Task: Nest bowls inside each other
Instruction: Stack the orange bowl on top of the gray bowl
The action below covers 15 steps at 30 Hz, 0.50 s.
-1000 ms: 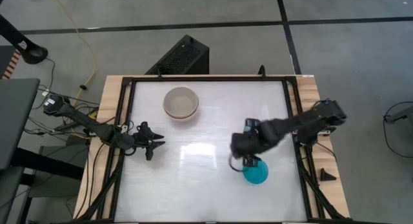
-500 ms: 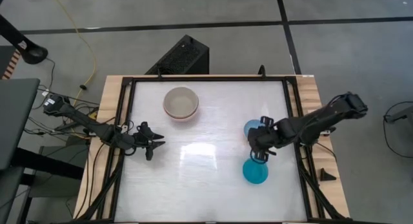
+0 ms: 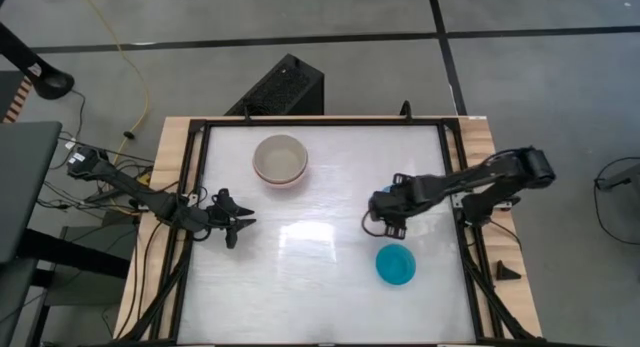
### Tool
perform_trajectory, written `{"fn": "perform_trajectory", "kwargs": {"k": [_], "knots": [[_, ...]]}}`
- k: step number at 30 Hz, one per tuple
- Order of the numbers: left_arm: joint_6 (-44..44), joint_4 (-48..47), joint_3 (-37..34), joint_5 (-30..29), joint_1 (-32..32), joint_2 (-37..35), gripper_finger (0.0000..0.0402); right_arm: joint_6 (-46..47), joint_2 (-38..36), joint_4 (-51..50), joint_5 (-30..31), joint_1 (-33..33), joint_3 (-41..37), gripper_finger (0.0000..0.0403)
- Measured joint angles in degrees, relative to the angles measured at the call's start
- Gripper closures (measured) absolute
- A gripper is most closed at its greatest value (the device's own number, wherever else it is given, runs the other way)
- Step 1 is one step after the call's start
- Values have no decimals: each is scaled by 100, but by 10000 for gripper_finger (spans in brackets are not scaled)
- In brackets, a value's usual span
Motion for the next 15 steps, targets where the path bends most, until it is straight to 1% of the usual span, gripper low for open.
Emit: {"fn": "perform_trajectory", "kwargs": {"k": [4,11,13,15], "knots": [[0,0,-1,0,1,0,276,-10,483,266,-469,-251,0,127],[0,2,0,2,1,2,276,82,1150,383,-604,-544,0,128],[0,0,1,0,0,0,276,175,1277,397,-630,-612,0,134],[0,2,-1,0,-1,0,276,235,1359,414,-630,-656,0,151]]}}
